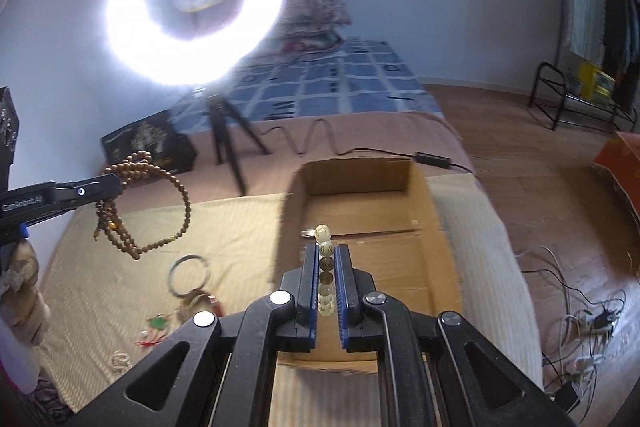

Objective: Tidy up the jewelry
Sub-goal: 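Carry the necklace and bracelet into the cardboard box and open both tools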

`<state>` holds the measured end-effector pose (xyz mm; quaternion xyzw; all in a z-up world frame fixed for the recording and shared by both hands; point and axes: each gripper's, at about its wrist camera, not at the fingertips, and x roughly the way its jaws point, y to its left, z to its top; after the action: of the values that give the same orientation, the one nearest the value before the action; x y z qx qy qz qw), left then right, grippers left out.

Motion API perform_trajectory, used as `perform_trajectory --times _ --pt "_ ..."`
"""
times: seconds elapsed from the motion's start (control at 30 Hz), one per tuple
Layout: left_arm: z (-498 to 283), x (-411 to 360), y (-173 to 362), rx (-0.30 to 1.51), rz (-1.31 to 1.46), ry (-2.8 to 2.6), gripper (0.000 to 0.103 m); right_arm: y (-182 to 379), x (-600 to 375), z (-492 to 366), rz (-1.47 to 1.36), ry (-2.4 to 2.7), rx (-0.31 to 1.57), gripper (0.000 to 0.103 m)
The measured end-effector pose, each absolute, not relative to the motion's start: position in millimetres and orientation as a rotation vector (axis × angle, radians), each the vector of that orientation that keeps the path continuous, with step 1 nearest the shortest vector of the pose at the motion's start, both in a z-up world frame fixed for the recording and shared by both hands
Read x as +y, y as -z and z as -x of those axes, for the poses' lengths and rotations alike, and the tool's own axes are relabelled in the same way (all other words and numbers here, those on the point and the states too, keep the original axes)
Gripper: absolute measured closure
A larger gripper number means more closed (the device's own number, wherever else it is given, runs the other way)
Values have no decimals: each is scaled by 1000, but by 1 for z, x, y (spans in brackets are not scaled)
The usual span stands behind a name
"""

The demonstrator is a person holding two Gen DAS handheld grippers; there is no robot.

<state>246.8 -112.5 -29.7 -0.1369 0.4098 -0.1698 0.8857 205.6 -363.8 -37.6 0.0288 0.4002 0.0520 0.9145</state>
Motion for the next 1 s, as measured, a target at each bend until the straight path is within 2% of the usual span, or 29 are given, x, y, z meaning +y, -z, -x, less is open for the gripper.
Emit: perform_trajectory --times 0.47,1.0 --pt "-294 -207 37 857 256 462 93 58 -404 -219 -48 -23 848 98" --pt "-326 -254 101 974 215 448 93 96 -422 -235 -42 9 933 98"
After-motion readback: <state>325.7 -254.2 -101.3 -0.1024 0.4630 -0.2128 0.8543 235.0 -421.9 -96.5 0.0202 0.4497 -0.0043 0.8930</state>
